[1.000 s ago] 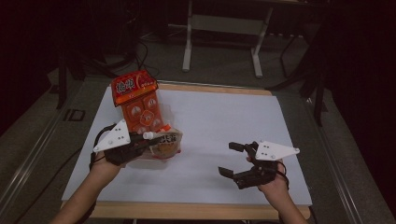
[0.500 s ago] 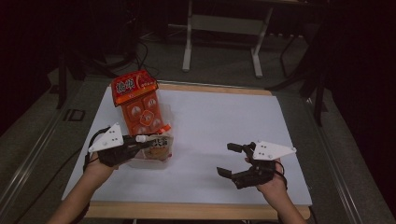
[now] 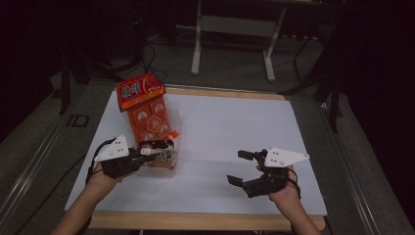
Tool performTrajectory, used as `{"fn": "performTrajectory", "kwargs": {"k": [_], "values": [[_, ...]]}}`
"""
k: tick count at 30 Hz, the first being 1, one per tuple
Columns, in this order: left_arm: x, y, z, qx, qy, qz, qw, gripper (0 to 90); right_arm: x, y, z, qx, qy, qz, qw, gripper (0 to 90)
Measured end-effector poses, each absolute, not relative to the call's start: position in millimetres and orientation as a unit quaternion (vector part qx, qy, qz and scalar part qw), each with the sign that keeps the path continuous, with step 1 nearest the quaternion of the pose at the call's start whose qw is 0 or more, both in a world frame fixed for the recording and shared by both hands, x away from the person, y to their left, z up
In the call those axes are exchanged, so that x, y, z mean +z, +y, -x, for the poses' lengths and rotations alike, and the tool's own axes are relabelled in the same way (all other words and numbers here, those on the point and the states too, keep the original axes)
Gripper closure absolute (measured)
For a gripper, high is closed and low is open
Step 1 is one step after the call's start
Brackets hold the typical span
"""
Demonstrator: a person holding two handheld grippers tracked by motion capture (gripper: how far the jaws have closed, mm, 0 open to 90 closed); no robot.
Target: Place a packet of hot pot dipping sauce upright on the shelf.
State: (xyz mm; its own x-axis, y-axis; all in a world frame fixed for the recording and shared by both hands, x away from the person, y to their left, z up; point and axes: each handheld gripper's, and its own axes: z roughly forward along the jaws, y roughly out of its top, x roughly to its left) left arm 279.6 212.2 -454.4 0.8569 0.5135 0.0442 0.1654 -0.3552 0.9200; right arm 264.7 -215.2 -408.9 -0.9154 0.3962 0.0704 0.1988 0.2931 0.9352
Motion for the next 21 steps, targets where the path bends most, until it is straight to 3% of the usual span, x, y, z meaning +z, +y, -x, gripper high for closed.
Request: {"fn": "performTrajectory", "kwargs": {"k": [10,19,21], "values": [[-463,216,-280,0.162,0.224,-0.812,0.513,86.0,-410,-214,-265,0.561,0.802,-0.186,0.084,14.9],[-460,221,-278,0.159,0.242,-0.795,0.533,55.5,-411,-213,-265,0.560,0.804,-0.184,0.081,14.9],[-457,221,-277,0.169,0.243,-0.793,0.532,54.6,-411,-212,-265,0.560,0.804,-0.184,0.080,14.9]]}}
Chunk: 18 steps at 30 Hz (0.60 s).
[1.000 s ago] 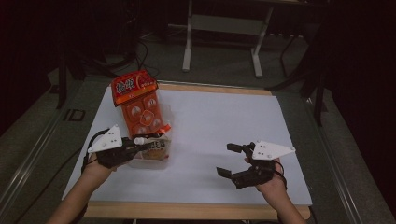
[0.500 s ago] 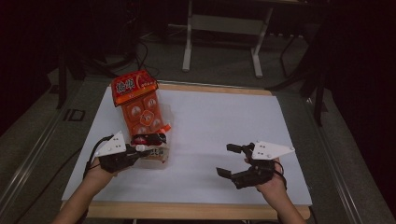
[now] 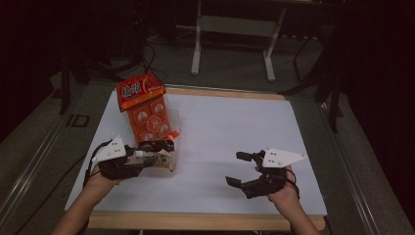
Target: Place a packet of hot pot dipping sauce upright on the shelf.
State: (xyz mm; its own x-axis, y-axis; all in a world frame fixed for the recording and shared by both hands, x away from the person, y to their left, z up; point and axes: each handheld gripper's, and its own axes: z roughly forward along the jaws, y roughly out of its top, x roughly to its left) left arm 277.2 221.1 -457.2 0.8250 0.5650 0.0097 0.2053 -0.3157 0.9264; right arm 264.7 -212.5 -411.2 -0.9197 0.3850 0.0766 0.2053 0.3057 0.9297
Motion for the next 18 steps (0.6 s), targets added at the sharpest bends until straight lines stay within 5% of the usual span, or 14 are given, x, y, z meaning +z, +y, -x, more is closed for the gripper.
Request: {"fn": "performTrajectory", "kwargs": {"k": [18], "values": [[-420,211,-269,0.172,0.223,-0.783,0.554,45.6,-411,-216,-265,0.561,0.802,-0.188,0.080,14.9]]}}
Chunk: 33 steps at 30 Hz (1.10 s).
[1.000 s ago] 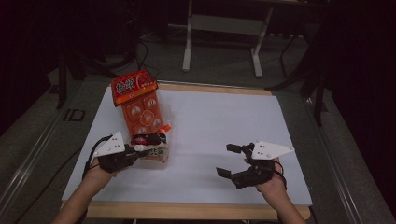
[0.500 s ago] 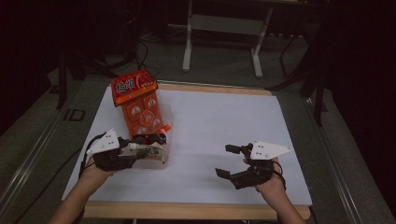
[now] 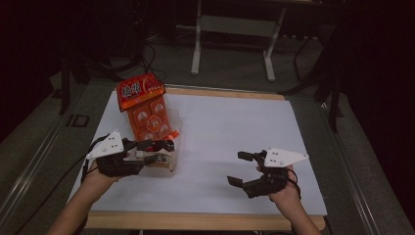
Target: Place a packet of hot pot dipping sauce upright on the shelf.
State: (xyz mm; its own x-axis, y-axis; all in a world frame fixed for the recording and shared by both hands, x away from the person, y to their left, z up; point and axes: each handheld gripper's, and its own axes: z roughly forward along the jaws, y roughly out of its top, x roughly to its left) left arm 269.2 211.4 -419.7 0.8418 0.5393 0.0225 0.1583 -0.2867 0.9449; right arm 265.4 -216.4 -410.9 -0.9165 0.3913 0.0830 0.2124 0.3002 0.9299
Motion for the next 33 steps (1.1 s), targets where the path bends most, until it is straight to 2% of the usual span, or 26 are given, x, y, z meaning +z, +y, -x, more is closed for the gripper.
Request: {"fn": "performTrajectory", "kwargs": {"k": [9,12,13,14,16,29,33], "values": [[-406,197,-262,0.177,0.223,-0.772,0.568,39.4,-411,-217,-266,0.560,0.803,-0.189,0.081,14.9],[-399,188,-258,0.172,0.223,-0.767,0.577,32.9,-412,-217,-266,0.560,0.803,-0.191,0.080,15.0],[-399,188,-258,0.172,0.223,-0.767,0.577,25.9,-412,-217,-266,0.560,0.803,-0.191,0.080,15.0],[-397,185,-257,0.167,0.220,-0.766,0.580,25.9,-412,-217,-266,0.560,0.802,-0.192,0.078,14.9],[-396,180,-255,0.162,0.215,-0.765,0.585,17.9,-412,-217,-266,0.560,0.803,-0.191,0.079,15.0],[-403,140,-243,0.134,0.201,-0.776,0.583,3.8,-414,-220,-265,0.559,0.802,-0.194,0.079,15.0],[-406,129,-238,0.122,0.189,-0.781,0.583,3.4,-418,-220,-265,0.556,0.804,-0.197,0.076,14.9]]}}
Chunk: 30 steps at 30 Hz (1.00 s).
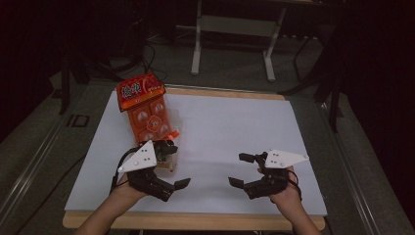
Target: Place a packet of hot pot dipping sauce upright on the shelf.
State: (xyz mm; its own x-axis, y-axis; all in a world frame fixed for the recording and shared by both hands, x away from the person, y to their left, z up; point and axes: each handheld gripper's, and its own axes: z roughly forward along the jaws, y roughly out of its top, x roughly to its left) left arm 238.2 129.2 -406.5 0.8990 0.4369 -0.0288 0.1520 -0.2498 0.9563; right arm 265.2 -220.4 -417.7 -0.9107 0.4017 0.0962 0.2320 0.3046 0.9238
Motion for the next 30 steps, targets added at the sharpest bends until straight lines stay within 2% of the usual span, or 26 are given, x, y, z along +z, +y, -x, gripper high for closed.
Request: {"fn": "performTrajectory", "kwargs": {"k": [16,30], "values": [[-430,101,-230,0.093,0.175,-0.796,0.572,3.3,-433,-216,-261,0.540,0.815,-0.194,0.080,14.9],[-455,99,-228,0.077,0.185,-0.790,0.580,3.4,-448,-218,-257,0.534,0.819,-0.199,0.072,14.9]]}}
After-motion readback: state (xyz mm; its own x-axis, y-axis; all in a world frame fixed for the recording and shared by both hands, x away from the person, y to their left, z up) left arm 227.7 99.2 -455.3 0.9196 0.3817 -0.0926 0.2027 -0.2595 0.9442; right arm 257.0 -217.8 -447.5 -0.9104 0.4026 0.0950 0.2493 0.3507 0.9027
